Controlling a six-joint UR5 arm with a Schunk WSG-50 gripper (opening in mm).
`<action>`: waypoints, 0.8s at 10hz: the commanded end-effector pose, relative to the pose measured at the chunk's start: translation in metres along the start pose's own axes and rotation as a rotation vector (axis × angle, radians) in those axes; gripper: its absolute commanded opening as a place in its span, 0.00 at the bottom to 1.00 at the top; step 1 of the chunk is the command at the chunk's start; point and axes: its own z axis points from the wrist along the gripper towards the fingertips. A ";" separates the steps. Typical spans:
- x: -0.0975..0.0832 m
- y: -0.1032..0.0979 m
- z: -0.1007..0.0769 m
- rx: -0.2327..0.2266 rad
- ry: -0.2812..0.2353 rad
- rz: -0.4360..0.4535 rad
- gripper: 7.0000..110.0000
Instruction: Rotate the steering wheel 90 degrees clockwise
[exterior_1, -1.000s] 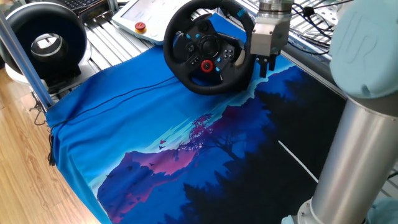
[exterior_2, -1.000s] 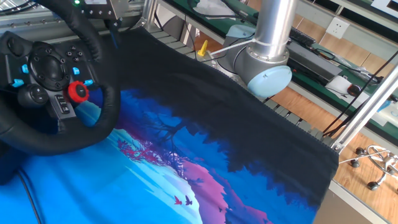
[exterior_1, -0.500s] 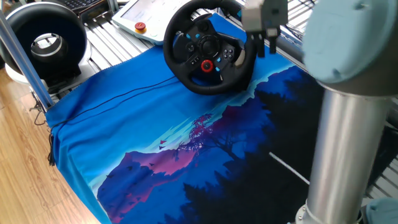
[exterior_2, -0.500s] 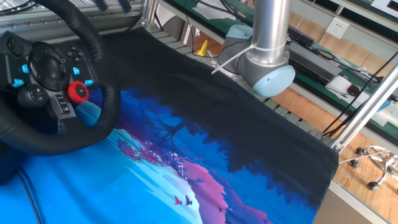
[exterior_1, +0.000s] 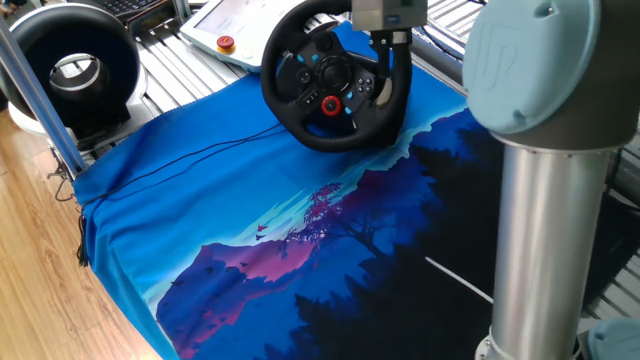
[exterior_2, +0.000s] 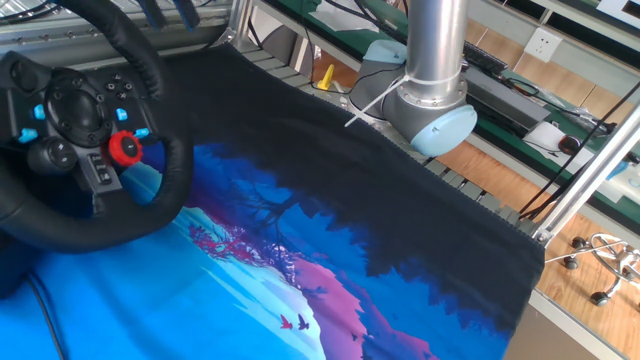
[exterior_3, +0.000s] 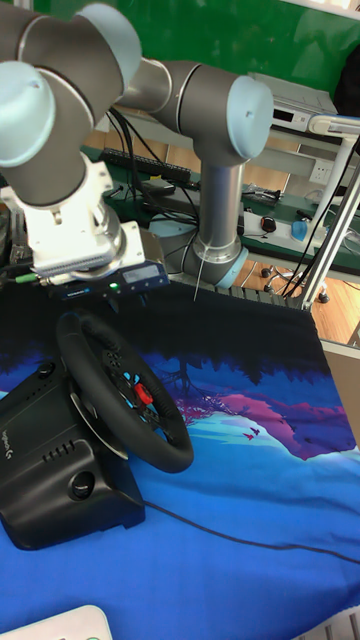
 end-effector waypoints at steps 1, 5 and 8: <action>0.009 0.014 -0.001 -0.061 0.048 -0.026 0.36; 0.068 -0.002 -0.007 -0.156 0.116 -0.029 0.36; 0.076 0.016 -0.013 -0.154 0.176 0.059 0.36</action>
